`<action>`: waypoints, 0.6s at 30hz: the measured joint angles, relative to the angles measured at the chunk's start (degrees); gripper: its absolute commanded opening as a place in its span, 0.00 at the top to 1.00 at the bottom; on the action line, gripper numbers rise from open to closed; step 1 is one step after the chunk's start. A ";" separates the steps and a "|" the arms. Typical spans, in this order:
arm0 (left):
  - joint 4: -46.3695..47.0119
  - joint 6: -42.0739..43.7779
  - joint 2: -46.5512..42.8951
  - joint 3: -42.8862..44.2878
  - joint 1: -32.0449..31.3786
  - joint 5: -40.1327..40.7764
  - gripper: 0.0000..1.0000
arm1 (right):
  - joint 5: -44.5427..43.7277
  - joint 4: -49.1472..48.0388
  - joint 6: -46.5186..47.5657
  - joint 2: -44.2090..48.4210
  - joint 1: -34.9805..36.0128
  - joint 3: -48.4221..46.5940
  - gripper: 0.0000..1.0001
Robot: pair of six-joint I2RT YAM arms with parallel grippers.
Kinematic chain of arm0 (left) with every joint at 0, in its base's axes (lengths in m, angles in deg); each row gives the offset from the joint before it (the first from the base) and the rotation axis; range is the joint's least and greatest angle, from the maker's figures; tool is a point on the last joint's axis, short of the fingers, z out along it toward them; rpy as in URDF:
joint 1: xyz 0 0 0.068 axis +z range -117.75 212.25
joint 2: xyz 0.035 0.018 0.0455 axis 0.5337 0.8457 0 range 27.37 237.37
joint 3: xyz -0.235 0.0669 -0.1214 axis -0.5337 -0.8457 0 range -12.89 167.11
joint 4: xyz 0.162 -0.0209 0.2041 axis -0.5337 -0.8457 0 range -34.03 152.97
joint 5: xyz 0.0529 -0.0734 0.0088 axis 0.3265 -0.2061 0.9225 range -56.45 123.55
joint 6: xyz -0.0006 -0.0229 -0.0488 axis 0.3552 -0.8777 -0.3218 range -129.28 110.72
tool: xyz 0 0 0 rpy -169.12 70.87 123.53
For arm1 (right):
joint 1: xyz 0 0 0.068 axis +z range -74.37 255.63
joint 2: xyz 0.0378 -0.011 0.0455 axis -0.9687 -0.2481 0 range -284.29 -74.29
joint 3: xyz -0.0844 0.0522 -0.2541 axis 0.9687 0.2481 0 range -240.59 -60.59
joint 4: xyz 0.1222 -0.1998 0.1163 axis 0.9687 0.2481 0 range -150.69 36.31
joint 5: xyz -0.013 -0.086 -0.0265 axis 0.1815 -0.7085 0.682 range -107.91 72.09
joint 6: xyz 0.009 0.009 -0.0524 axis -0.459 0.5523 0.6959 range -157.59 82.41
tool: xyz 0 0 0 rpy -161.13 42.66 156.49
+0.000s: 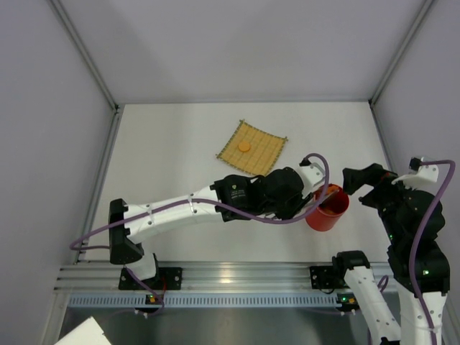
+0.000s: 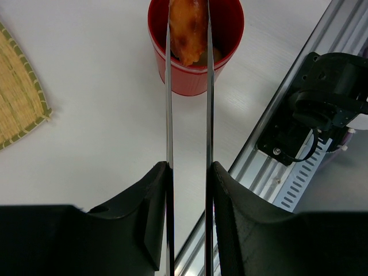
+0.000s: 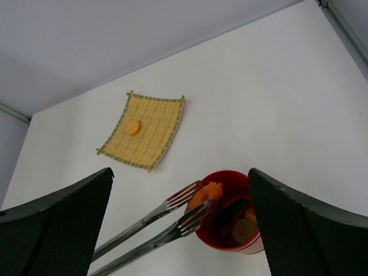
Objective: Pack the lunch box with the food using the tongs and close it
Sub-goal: Place the fake food in the packing box.
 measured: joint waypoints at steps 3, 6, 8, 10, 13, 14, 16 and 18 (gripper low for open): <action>0.31 0.00 0.37 -0.44 -0.02 -0.02 0.67 | 0.17 -0.09 0.15 -0.04 0.00 -0.52 0.01; 0.57 0.02 0.37 -0.70 -0.02 -0.02 0.67 | 0.44 -0.11 0.52 -0.09 0.00 -0.90 0.01; 0.81 0.02 0.37 -0.70 -0.02 -0.02 0.66 | 0.48 -0.04 0.61 -0.26 0.00 -0.90 0.01; 1.07 0.04 0.46 -0.70 -0.02 -0.02 0.65 | 0.55 -0.07 0.66 -0.46 0.00 -0.90 0.01; 1.64 0.07 1.27 -0.63 -0.02 -0.04 0.64 | 0.63 -0.07 0.68 -0.57 0.00 -0.90 0.01; 1.79 0.09 1.77 -0.59 -0.02 -0.09 0.62 | 0.66 -0.07 0.68 -0.57 0.00 -0.90 0.01; 1.88 0.17 3.17 -0.57 -0.02 -0.26 0.60 | 0.66 -0.07 0.68 -0.57 0.00 -0.90 0.00; 1.90 0.33 3.91 -0.57 -0.02 -0.61 0.57 | 0.66 -0.07 0.68 -0.57 0.00 -0.87 0.01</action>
